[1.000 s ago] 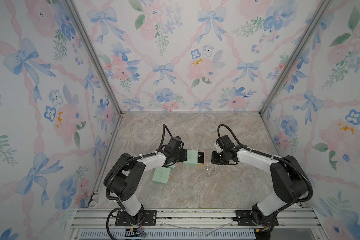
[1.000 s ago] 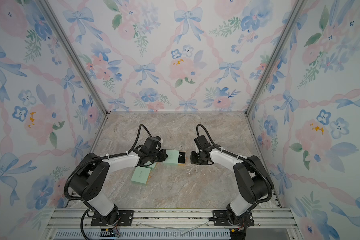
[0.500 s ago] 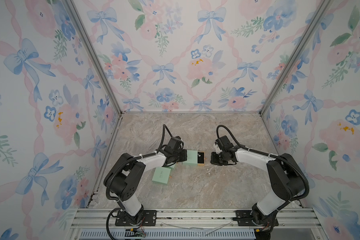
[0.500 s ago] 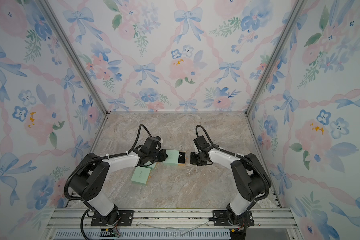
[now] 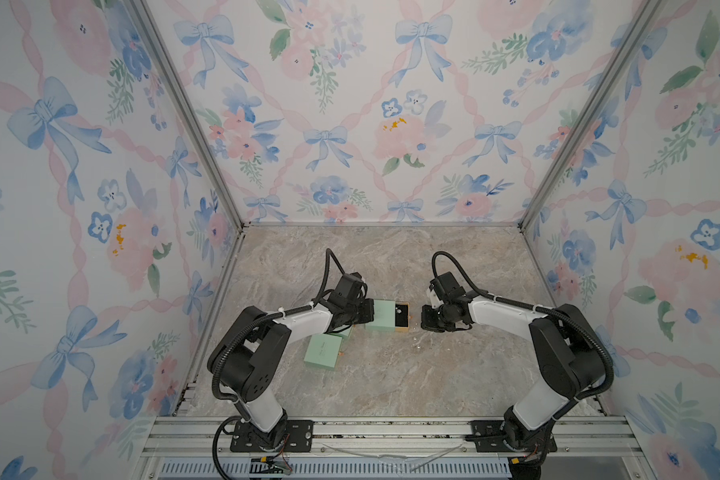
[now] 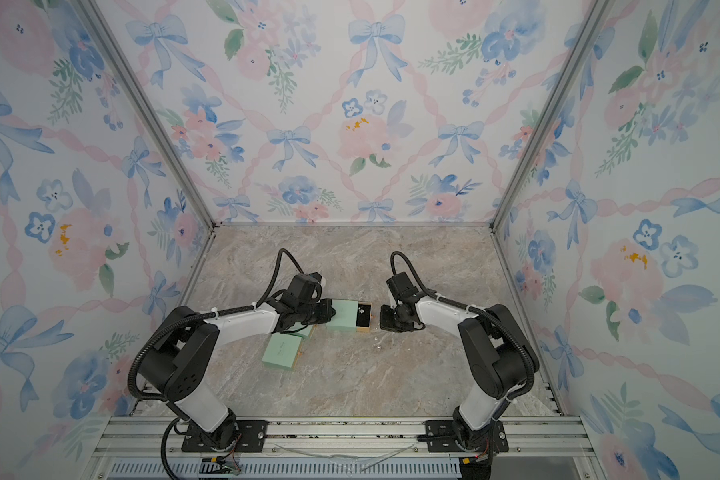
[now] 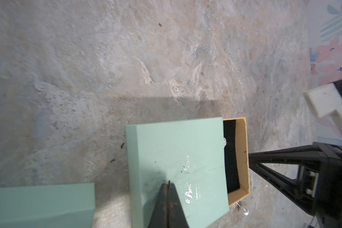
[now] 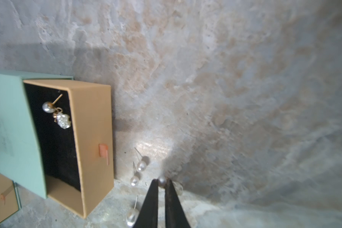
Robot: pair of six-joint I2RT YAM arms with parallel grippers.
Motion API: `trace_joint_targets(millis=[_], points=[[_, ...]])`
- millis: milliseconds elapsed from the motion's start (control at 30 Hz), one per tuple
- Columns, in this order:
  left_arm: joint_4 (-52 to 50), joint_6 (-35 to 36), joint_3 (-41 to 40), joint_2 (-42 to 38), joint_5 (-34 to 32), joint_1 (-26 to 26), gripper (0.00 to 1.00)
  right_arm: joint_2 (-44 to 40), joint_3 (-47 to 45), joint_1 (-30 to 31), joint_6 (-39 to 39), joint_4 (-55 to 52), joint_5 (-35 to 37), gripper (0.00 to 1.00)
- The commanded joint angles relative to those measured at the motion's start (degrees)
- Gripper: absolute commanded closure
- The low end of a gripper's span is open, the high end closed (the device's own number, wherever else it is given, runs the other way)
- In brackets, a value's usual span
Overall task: Take out the earrings from the drawer-style jewelry box
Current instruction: Place the earring at the center of the board.
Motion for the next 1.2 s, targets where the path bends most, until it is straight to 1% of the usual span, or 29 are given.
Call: trace_joint_targets(millis=[0,300,867,1067,1167], points=[[-5.4,1.2,-0.7,2.0,-1.1,0.2,1.0,1.1,0.2,-0.6,-0.3,0.2,-0.5,0.88],[-5.4,1.2,-0.8,1.7,-1.2,0.1,1.0,1.4,0.4,-0.6,-0.7,0.1,-0.6,0.87],[-5.4,1.1,-0.7,2.0,-1.4,0.1,1.0,0.3,1.9,-0.8,-1.8,-2.2,-0.4,0.78],[-5.3,0.9,-0.9,1.9,-1.6,0.2,1.0,-1.6,4.1,-0.9,-2.3,-4.5,-1.2,0.74],[-5.3,1.0,-0.9,1.9,-1.6,0.2,1.0,-4.1,5.0,-0.9,-2.3,-5.3,-1.1,0.74]])
